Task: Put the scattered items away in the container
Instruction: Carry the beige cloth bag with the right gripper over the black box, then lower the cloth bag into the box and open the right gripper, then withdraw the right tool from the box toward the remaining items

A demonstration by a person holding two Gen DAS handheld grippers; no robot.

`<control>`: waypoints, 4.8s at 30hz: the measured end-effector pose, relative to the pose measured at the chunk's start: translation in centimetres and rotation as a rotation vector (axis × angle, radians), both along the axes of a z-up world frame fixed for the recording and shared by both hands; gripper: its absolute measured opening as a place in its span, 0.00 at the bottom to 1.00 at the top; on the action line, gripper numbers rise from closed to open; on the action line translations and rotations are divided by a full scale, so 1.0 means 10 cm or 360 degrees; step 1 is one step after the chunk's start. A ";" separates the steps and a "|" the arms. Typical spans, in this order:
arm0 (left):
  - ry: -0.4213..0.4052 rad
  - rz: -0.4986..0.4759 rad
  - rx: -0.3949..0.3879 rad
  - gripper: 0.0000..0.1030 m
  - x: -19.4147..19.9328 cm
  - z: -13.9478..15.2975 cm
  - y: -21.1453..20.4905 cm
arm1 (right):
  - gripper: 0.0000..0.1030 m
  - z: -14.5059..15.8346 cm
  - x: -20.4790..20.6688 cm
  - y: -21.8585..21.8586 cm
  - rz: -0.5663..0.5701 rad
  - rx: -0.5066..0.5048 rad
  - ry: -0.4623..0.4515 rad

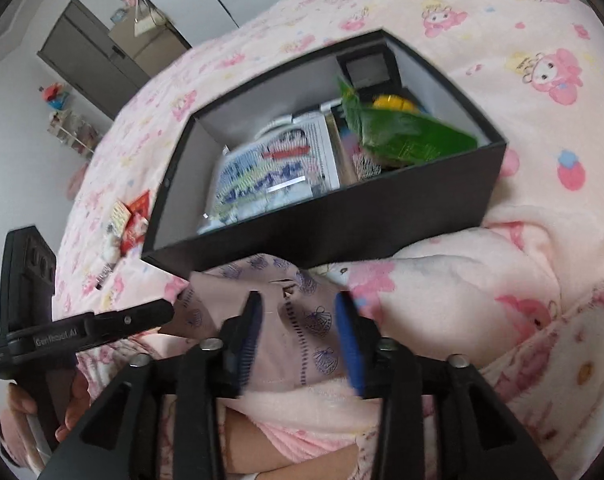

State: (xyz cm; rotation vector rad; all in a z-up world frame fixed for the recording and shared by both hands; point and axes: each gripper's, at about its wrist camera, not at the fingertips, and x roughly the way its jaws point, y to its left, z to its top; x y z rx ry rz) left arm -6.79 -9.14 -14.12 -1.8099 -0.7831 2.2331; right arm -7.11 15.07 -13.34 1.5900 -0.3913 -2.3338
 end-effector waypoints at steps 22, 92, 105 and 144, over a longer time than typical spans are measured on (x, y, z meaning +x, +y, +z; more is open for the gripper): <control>0.0198 -0.0041 0.0039 0.07 0.33 0.25 -0.14 | 0.20 0.03 0.10 0.06 -0.0113 -0.0092 0.0079; 0.0218 -0.0297 -0.0087 0.35 -1.33 0.09 0.54 | 0.24 -0.09 -1.67 -0.28 0.0382 0.0196 -0.0124; 0.0229 -0.0370 0.0083 0.37 -1.41 0.05 0.68 | 0.24 0.00 -1.68 -0.07 0.0147 0.0316 -0.0059; 0.0794 -0.0127 -0.0073 0.46 0.53 1.30 -0.04 | 0.30 1.10 0.20 -1.04 0.0354 0.0233 0.0555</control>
